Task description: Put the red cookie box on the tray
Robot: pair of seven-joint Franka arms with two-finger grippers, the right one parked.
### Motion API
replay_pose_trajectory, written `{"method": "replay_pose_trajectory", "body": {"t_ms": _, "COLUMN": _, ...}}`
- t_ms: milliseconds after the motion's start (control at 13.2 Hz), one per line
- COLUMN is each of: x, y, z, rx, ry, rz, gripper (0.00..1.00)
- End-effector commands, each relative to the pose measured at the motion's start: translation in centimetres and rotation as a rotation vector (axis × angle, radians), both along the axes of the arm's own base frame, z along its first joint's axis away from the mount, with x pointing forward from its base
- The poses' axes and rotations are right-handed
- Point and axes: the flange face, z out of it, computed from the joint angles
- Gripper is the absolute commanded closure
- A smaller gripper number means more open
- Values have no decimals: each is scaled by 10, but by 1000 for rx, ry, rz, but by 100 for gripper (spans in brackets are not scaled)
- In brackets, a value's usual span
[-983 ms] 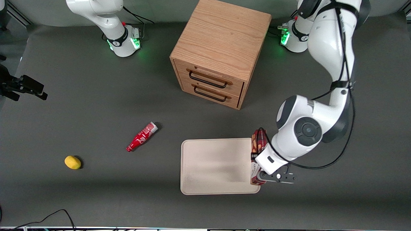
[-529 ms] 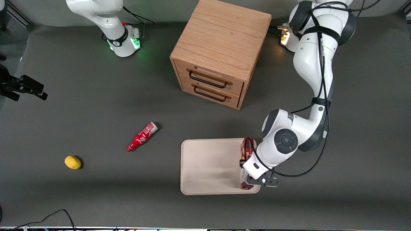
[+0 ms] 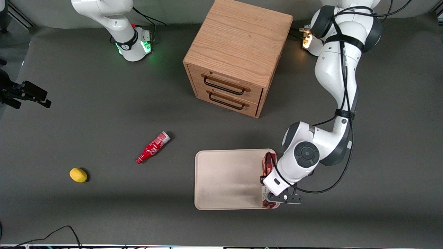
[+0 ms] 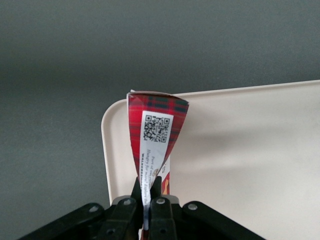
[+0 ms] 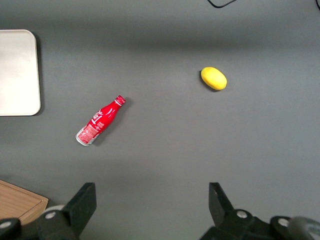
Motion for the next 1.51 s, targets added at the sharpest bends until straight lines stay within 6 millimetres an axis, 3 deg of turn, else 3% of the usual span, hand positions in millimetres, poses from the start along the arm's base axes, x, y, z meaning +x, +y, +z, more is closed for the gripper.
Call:
{"method": "replay_pose_trajectory", "body": {"t_ms": 0, "x": 4, "y": -3, "z": 0, "rx": 7, "ry": -33, "rz": 5, "gripper": 40}}
{"method": "replay_pose_trajectory", "body": {"t_ms": 76, "x": 3, "y": -5, "z": -1, "rx": 13, "ry": -34, "rz": 0, "gripper": 0}}
{"method": "replay_pose_trajectory", "body": {"t_ms": 454, "x": -2, "y": -1, "z": 17, "rx": 61, "ry": 11, "rz": -12, "gripper": 0}}
{"method": "replay_pose_trajectory", "body": {"t_ms": 605, "x": -5, "y": 11, "z": 50, "rx": 94, "ry": 49, "rz": -8, "gripper": 0}}
{"method": "replay_pose_trajectory", "body": {"t_ms": 832, "x": -13, "y": 52, "z": 122, "rx": 143, "ry": 105, "rz": -84, "gripper": 0}}
{"method": "replay_pose_trajectory", "body": {"t_ms": 983, "x": -26, "y": 87, "z": 169, "rx": 176, "ry": 169, "rz": -88, "gripper": 0}}
{"method": "replay_pose_trajectory", "body": {"t_ms": 1059, "x": -41, "y": 105, "z": 196, "rx": 193, "ry": 189, "rz": -73, "gripper": 0}}
{"method": "replay_pose_trajectory", "body": {"t_ms": 1210, "x": -71, "y": 147, "z": 229, "rx": 222, "ry": 182, "rz": -81, "gripper": 0}}
{"method": "replay_pose_trajectory", "body": {"t_ms": 1437, "x": -109, "y": 219, "z": 260, "rx": 238, "ry": 188, "rz": -78, "gripper": 0}}
